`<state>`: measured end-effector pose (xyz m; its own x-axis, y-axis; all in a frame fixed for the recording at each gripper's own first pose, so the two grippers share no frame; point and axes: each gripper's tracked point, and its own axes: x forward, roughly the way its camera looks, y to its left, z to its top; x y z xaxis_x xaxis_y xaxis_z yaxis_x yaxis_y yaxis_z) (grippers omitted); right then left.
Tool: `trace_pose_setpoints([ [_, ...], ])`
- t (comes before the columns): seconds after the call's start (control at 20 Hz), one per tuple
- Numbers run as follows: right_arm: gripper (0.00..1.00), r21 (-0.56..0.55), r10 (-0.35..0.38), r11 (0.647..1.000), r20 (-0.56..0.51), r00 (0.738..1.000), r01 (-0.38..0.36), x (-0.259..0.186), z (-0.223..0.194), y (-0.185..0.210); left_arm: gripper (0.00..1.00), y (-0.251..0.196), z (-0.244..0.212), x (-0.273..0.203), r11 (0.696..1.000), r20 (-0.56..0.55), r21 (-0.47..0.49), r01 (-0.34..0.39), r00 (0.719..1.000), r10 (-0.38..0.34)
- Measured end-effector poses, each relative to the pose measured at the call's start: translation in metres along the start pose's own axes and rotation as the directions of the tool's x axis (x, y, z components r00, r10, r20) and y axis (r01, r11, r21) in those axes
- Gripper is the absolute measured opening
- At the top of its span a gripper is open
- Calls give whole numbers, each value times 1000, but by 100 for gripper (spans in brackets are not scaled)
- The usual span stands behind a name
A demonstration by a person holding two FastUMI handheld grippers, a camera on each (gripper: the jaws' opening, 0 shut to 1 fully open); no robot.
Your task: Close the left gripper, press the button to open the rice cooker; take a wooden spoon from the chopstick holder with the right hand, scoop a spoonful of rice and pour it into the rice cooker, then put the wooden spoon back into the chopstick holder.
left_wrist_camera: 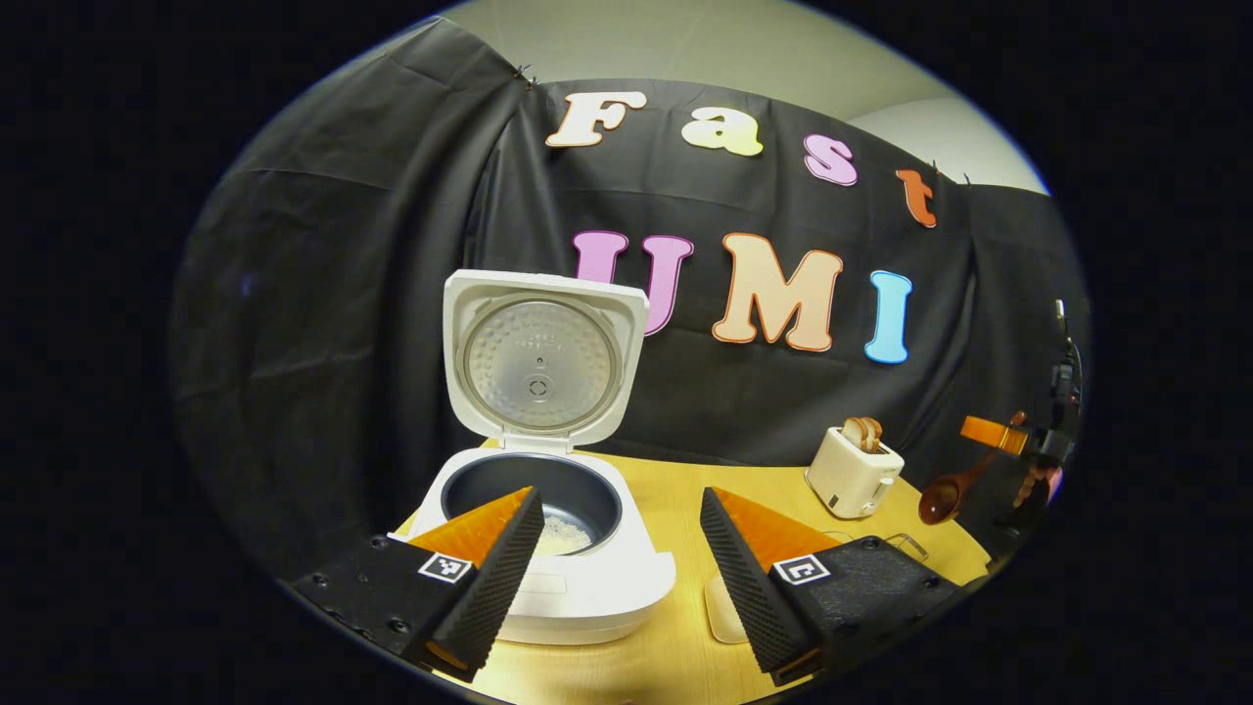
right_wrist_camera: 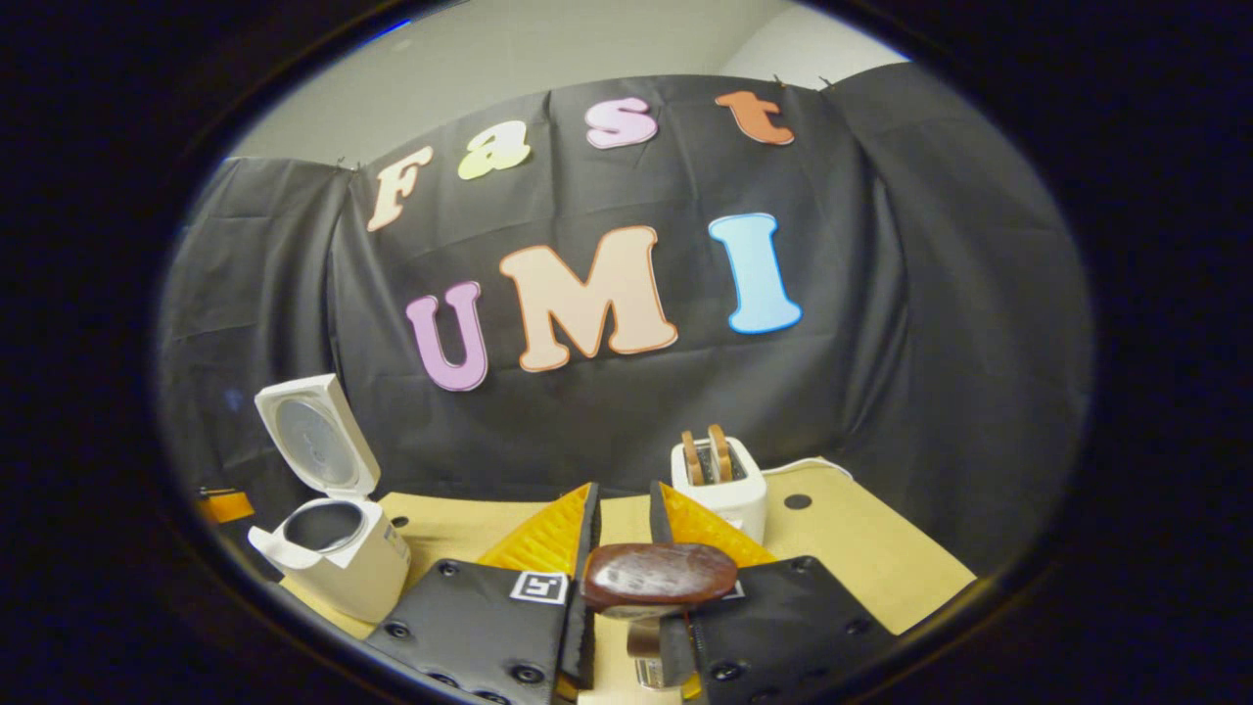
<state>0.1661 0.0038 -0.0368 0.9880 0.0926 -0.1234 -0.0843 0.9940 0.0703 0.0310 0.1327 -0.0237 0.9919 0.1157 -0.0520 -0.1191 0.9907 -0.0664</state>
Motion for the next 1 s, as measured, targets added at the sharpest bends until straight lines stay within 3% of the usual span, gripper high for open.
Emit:
trace_pose_setpoints([
  [0.45,29,25,23,1000,-144,989,-20,15,-79,-21,95,-3,-5,-5,998,-9,26,-60,998,60],
  [1.0,32,24,27,999,-268,963,-21,25,-137,-22,95,-1,-9,-1,997,-11,12,-83,997,83],
])
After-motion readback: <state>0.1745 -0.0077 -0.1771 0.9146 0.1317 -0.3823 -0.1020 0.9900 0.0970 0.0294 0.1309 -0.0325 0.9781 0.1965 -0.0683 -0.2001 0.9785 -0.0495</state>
